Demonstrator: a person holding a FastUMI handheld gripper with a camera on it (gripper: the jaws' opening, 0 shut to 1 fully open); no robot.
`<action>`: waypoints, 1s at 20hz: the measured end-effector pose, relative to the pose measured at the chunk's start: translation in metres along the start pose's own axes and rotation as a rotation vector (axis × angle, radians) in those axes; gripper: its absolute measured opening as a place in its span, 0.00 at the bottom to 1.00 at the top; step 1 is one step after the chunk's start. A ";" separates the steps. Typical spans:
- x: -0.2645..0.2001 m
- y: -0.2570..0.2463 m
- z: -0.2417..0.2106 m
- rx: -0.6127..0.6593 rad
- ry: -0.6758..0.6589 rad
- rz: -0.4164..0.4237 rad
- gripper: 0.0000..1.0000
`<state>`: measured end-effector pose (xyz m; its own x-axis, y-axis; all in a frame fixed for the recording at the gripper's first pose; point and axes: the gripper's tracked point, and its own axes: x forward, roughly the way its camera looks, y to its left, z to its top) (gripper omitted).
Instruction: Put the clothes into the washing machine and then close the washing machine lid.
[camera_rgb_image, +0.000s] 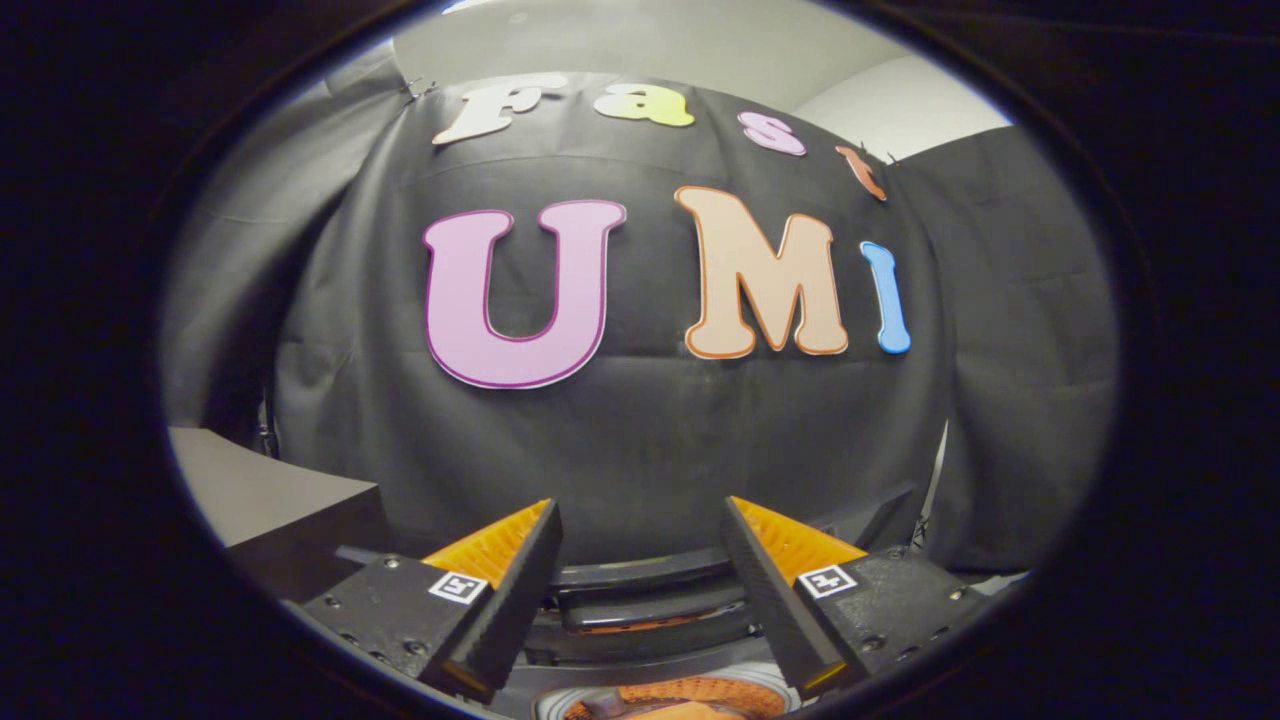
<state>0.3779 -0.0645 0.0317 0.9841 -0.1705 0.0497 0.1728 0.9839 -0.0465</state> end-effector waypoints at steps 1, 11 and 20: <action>0.001 0.000 0.000 -0.001 0.001 0.000 0.97; -0.007 -0.001 -0.001 -0.002 0.000 0.004 0.97; -0.007 0.003 -0.001 0.011 -0.007 0.051 0.97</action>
<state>0.3713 -0.0608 0.0300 0.9913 -0.1196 0.0547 0.1218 0.9918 -0.0379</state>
